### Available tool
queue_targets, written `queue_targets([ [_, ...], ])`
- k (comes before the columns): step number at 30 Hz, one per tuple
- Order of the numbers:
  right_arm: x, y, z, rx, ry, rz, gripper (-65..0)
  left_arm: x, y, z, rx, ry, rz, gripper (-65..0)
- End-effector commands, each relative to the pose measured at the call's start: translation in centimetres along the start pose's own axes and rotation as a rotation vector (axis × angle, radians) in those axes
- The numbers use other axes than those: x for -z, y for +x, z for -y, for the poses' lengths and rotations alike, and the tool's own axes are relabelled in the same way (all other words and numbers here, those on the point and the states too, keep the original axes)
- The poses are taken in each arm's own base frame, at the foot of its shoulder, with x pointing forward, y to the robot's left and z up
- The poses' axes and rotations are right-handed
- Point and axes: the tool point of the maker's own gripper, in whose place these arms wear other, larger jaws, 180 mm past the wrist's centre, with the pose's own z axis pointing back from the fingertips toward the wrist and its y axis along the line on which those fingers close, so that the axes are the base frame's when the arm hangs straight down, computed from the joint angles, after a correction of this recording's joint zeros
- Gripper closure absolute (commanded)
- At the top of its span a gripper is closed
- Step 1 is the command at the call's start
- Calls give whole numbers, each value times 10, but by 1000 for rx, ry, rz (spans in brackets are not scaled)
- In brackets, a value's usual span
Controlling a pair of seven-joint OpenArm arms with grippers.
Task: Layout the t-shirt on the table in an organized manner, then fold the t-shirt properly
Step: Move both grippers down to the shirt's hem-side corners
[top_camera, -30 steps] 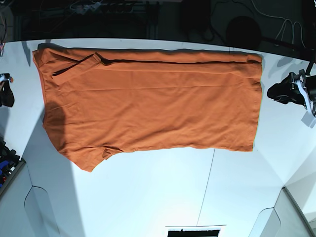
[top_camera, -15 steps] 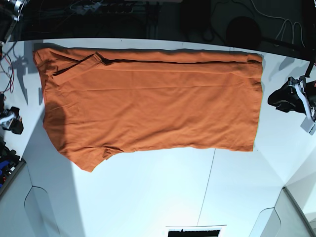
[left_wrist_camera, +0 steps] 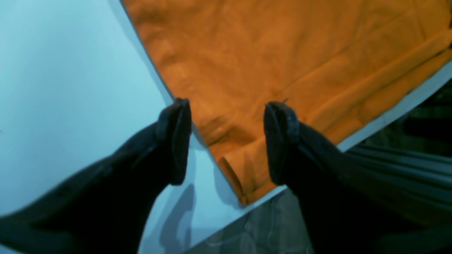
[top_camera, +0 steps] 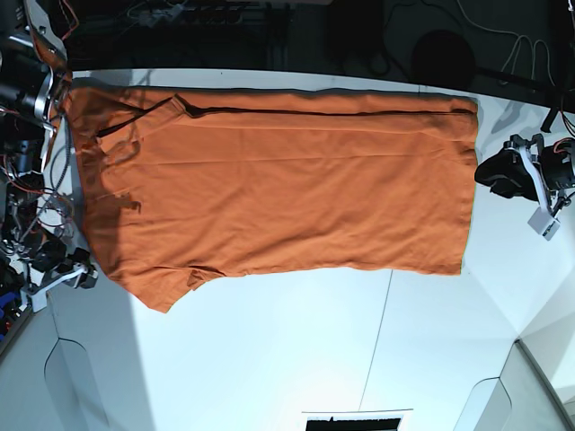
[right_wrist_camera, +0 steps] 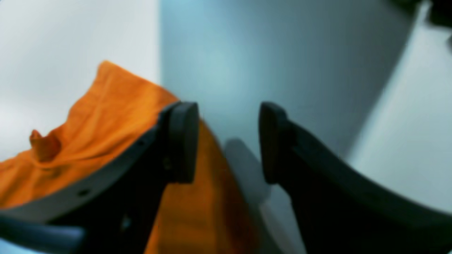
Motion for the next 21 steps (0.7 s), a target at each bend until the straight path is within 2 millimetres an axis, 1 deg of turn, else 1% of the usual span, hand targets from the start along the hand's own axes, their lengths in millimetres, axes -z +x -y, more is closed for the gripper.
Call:
queue_targets([
  [1,-1,25,-6,-4,17,58,-278,-9,15,-3,26,9,41,-350],
  [3,6,13,-14,14,39,32,-278,-9,15,-3,26,9,41,-350],
  [7,15,-4,-46,-10,130,-19,-278,-9,16,-5,16,12,52,-350],
  [9,17,-11,-60,-7,177,-40,-278,-8,14,-14,2,35,60,-350],
  [11,18,-13,-68,10,202,-48,-278,-6,17,-28,-16,74,75,-350],
  [14,18,-14,-71,30,218,-55,-278,-1,28,-48,-54,101,96,-350],
  [17,17,-13,-69,28,214,-56,-278,14,43,-60,-89,87,101,-350],
  [19,17,-15,-68,27,214,-66,-278,25,54,-68,-81,103,100,-350],
  [21,16,-16,-69,25,214,-75,-278,34,70,-77,-50,136,137,-350],
])
